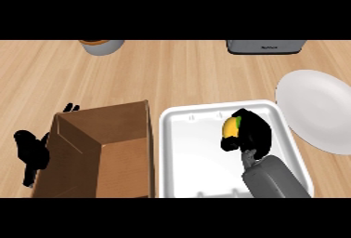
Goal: Pick the lemon from the tray and place it in the plate
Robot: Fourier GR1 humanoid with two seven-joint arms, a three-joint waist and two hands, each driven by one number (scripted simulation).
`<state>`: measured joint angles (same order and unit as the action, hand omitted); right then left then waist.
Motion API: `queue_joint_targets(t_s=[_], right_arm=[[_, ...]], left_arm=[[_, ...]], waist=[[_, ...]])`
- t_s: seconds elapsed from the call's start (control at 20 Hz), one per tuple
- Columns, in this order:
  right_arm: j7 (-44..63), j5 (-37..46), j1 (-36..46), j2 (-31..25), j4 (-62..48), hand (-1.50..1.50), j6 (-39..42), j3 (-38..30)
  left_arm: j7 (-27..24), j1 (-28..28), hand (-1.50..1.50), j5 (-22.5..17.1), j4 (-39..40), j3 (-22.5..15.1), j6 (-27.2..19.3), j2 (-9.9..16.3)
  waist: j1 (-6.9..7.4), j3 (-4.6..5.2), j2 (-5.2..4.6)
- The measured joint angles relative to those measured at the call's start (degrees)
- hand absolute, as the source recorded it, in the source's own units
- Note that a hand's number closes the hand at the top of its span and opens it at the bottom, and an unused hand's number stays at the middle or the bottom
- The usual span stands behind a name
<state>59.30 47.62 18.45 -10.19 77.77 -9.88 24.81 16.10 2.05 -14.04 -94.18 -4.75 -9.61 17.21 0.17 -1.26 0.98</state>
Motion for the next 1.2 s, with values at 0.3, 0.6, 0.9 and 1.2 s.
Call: queue_joint_targets(t_s=[0.3, 0.6, 0.9, 1.2], right_arm=[[-1.23, 3.97, 0.83, -0.01, -1.61, 1.5, -0.29, 0.39], [-5.75, 9.75, -0.55, 0.34, 5.75, 1.5, -4.85, 5.78], [-13.6, 13.94, -6.84, -0.52, 17.96, 1.5, -9.24, 17.17], [-12.35, 19.47, -14.15, -2.9, 30.86, 1.5, -15.33, 18.77]], left_arm=[[-0.91, 0.01, 0.0, 0.31, 0.49, 0.67, 0.44, -0.53], [-0.43, 0.78, 0.0, 0.13, -0.32, 1.55, 0.41, -0.73], [0.16, 1.86, 0.0, 0.23, -1.38, 2.23, 0.29, -0.73], [0.02, 2.45, 0.0, 0.08, -1.81, 2.97, 0.38, -1.22]], waist=[[-0.26, -0.19, 0.21], [-1.04, -0.2, 0.24], [-2.01, -0.13, 0.43], [-2.61, -0.19, 0.44]])
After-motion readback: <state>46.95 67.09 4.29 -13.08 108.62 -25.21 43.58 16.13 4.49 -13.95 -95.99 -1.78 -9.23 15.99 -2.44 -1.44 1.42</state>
